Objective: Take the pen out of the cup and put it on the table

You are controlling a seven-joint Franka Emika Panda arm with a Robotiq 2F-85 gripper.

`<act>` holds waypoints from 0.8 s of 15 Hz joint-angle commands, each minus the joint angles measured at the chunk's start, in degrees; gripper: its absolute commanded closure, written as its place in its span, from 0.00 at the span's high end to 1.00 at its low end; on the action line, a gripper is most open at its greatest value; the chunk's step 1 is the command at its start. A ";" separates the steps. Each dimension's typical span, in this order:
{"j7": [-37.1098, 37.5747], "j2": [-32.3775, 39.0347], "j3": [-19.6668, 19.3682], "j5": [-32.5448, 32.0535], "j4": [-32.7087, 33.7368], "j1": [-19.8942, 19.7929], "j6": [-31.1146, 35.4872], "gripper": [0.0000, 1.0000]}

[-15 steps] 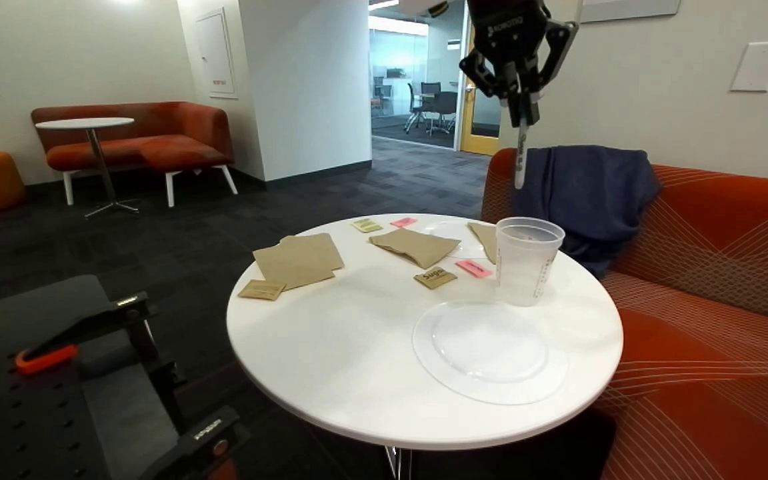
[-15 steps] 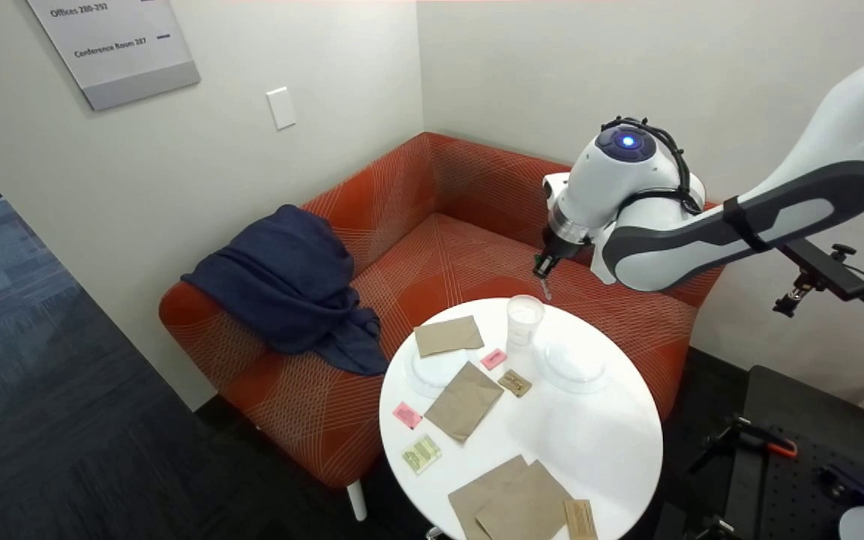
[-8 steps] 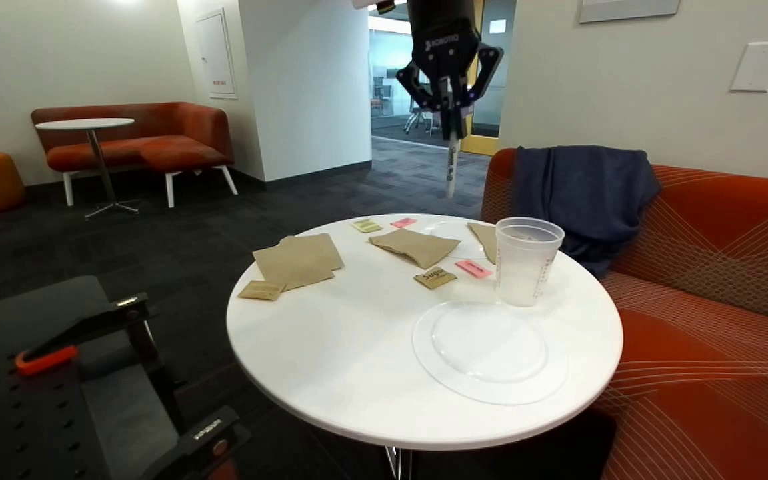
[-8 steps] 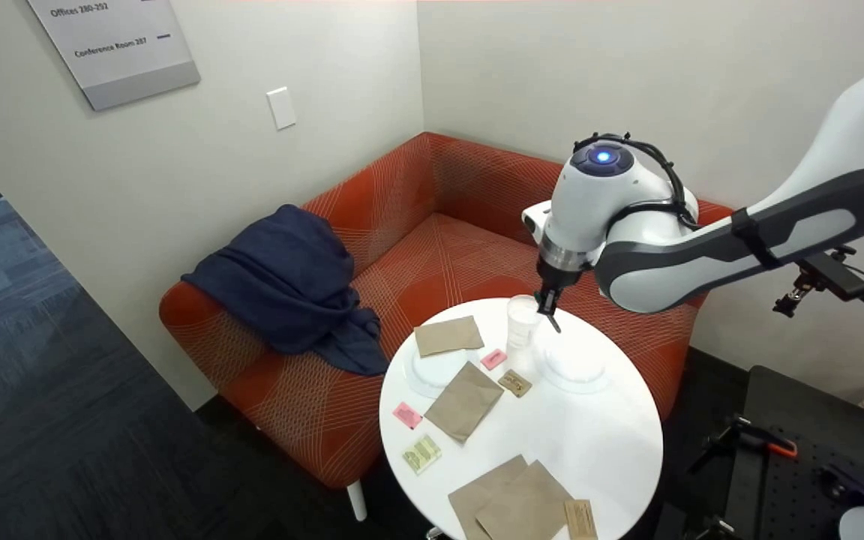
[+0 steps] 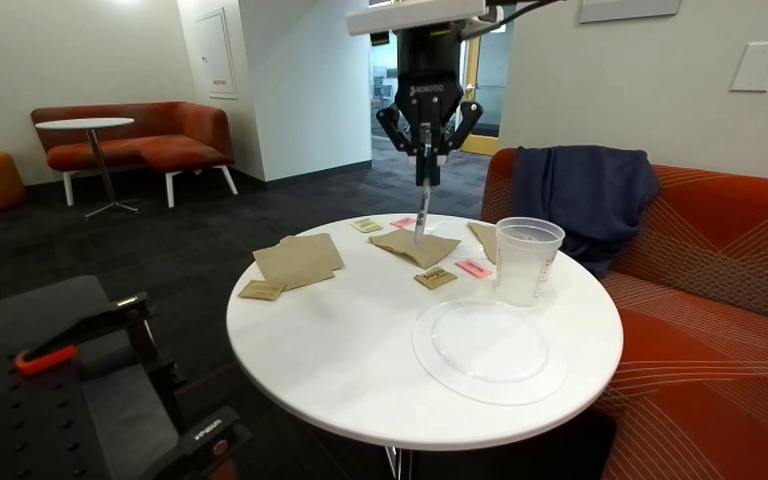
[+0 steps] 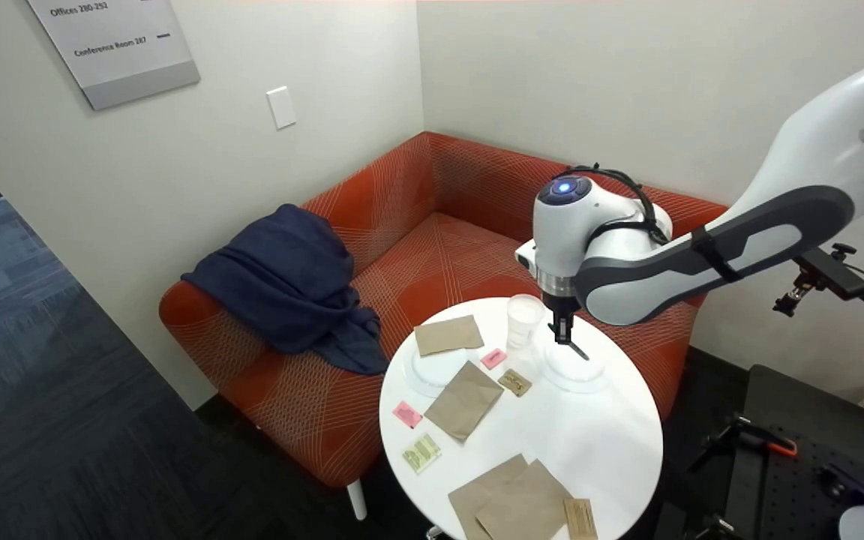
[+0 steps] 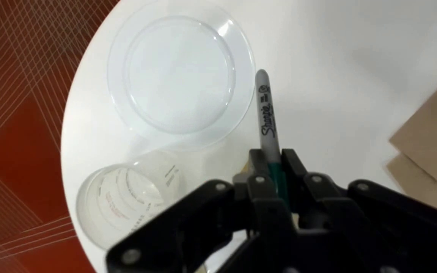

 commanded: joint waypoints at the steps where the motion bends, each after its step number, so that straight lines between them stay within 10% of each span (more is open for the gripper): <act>1: -4.10 5.93 1.69 1.64 6.24 -1.61 -7.08 0.04; 12: -2.43 22.41 2.49 -2.31 18.36 0.19 -10.35 0.04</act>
